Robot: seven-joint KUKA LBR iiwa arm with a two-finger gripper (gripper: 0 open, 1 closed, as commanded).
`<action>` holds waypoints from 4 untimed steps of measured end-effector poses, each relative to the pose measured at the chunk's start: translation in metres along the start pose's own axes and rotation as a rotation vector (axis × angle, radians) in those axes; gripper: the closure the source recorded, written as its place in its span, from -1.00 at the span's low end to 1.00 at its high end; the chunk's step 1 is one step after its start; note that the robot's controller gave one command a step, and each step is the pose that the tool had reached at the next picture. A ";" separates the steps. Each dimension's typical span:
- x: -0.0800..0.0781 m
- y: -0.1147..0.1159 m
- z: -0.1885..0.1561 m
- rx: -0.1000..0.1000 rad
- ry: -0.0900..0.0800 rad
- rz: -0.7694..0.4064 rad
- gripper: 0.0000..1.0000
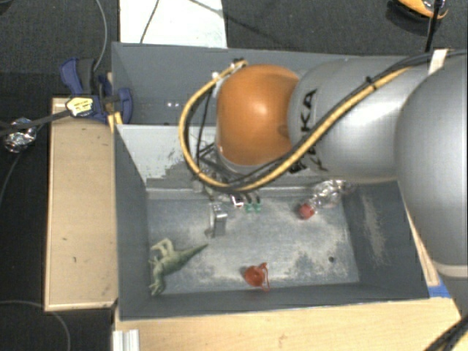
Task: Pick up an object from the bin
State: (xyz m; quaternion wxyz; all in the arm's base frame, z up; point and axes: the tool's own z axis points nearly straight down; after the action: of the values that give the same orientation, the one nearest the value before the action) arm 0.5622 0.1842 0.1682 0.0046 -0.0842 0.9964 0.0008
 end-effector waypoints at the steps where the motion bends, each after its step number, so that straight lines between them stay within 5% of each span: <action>1: 0.029 0.041 0.028 -0.001 0.008 -0.341 -1.00; 2: 0.048 0.073 0.016 0.000 0.002 -0.206 -1.00; 3: 0.012 0.073 0.082 -0.003 -0.003 -0.429 -1.00; 4: 0.032 0.074 0.095 0.004 -0.004 -0.705 1.00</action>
Offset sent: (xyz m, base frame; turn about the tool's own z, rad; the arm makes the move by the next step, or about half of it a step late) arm -0.0666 0.0714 -0.0139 -0.1976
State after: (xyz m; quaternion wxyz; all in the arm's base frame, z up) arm 0.5192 0.2524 0.0725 0.0068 -0.4230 0.9061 -0.0027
